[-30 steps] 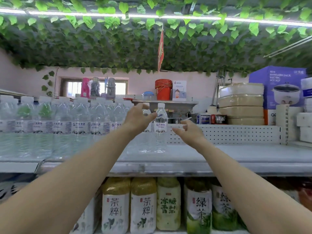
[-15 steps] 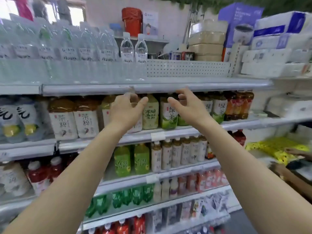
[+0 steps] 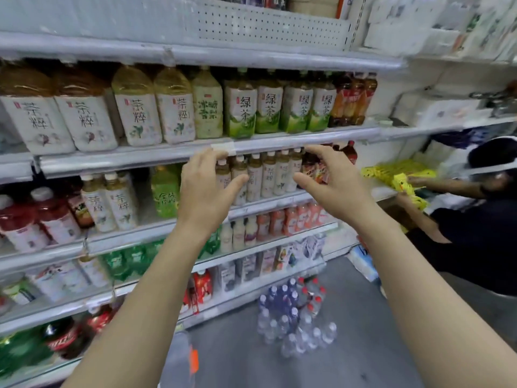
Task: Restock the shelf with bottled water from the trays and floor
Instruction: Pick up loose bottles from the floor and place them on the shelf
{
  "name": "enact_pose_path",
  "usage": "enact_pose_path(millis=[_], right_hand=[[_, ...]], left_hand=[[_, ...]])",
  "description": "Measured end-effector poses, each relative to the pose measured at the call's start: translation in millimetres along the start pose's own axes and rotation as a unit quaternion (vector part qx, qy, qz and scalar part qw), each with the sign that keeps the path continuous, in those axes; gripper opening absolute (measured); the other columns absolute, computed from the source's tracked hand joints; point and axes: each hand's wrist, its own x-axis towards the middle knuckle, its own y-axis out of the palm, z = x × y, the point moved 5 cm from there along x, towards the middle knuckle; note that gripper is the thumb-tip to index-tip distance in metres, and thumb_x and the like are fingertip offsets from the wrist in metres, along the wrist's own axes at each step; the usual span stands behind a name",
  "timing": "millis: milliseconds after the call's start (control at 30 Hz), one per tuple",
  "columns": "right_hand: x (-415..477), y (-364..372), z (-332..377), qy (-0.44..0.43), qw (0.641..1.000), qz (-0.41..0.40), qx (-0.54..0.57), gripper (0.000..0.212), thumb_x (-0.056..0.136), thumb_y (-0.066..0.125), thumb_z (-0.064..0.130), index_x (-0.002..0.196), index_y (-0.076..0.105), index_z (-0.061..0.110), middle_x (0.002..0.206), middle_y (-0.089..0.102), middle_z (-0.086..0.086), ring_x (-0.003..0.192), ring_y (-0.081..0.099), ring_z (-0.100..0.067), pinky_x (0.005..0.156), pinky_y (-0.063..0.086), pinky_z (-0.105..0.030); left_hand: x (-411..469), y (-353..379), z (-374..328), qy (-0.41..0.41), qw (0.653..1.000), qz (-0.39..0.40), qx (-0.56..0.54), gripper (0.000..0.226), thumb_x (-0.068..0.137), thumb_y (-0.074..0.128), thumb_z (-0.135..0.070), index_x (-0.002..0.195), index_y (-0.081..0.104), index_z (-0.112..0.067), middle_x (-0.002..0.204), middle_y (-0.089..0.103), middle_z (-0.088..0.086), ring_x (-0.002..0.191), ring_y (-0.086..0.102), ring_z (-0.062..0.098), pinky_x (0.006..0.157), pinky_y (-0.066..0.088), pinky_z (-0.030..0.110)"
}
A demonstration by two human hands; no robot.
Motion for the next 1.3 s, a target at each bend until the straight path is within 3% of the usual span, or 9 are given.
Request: enact_pose_path(millis=[433, 733, 867, 1000, 1100, 1300], right_hand=[[65.0, 36.0, -150.6, -0.018, 0.996, 0.087, -0.023, 0.064, 0.094, 0.060, 0.055, 0.151, 0.040, 0.031, 0.151, 0.044, -0.004, 0.140, 0.040, -0.024, 0.110, 0.041, -0.044], [140.4, 60.2, -285.4, -0.045, 0.981, 0.184, -0.030, 0.068, 0.094, 0.059, 0.057, 0.151, 0.039, 0.028, 0.151, 0.044, -0.004, 0.141, 0.039, -0.023, 0.112, 0.041, -0.046], [148.3, 97.7, -328.3, -0.033, 0.971, 0.235, -0.036, 0.069, 0.092, 0.060, 0.058, 0.150, 0.041, 0.027, 0.148, 0.045, -0.008, 0.138, 0.042, -0.028, 0.107, 0.042, -0.044], [141.3, 146.6, -359.4, -0.007, 0.958, 0.287, -0.021, 0.066, 0.094, 0.062, 0.052, 0.151, 0.040, 0.028, 0.148, 0.044, -0.005, 0.137, 0.042, -0.027, 0.107, 0.040, -0.040], [133.3, 182.9, -378.9, 0.009, 0.954, 0.299, -0.016, 0.067, 0.094, 0.063, 0.051, 0.151, 0.041, 0.026, 0.149, 0.043, -0.007, 0.132, 0.049, -0.029, 0.107, 0.039, -0.038], [100.0, 247.4, -423.2, 0.036, 0.945, 0.326, -0.018, 0.063, 0.094, 0.066, 0.046, 0.149, 0.046, 0.021, 0.146, 0.047, -0.008, 0.135, 0.045, -0.029, 0.103, 0.040, -0.038]], left_hand=[[26.5, 131.5, -2.6, -0.083, 0.993, 0.004, 0.087, 0.051, 0.095, 0.059, -0.045, 0.133, 0.056, -0.012, 0.143, 0.048, 0.010, 0.137, 0.038, 0.025, 0.112, 0.028, 0.035], [48.7, 280.7, -16.3, -0.189, 0.979, 0.017, 0.070, 0.046, 0.095, 0.061, -0.041, 0.131, 0.057, -0.013, 0.141, 0.048, 0.008, 0.135, 0.038, 0.026, 0.107, 0.028, 0.030], [43.2, 327.3, 9.2, -0.228, 0.969, 0.046, 0.088, 0.046, 0.095, 0.062, -0.039, 0.130, 0.057, -0.010, 0.142, 0.047, 0.014, 0.135, 0.039, 0.031, 0.109, 0.028, 0.032], [26.8, 365.5, 50.1, -0.250, 0.959, 0.091, 0.094, 0.046, 0.094, 0.063, -0.039, 0.130, 0.059, -0.011, 0.140, 0.049, 0.012, 0.134, 0.040, 0.029, 0.104, 0.023, 0.022], [13.8, 393.7, 85.5, -0.252, 0.954, 0.122, 0.107, 0.047, 0.095, 0.062, -0.040, 0.131, 0.058, -0.010, 0.143, 0.047, 0.013, 0.137, 0.039, 0.030, 0.110, 0.027, 0.030], [-25.2, 453.9, 139.5, -0.284, 0.938, 0.170, 0.100, 0.046, 0.094, 0.063, -0.039, 0.130, 0.060, -0.011, 0.145, 0.048, 0.014, 0.137, 0.039, 0.031, 0.111, 0.030, 0.037]])
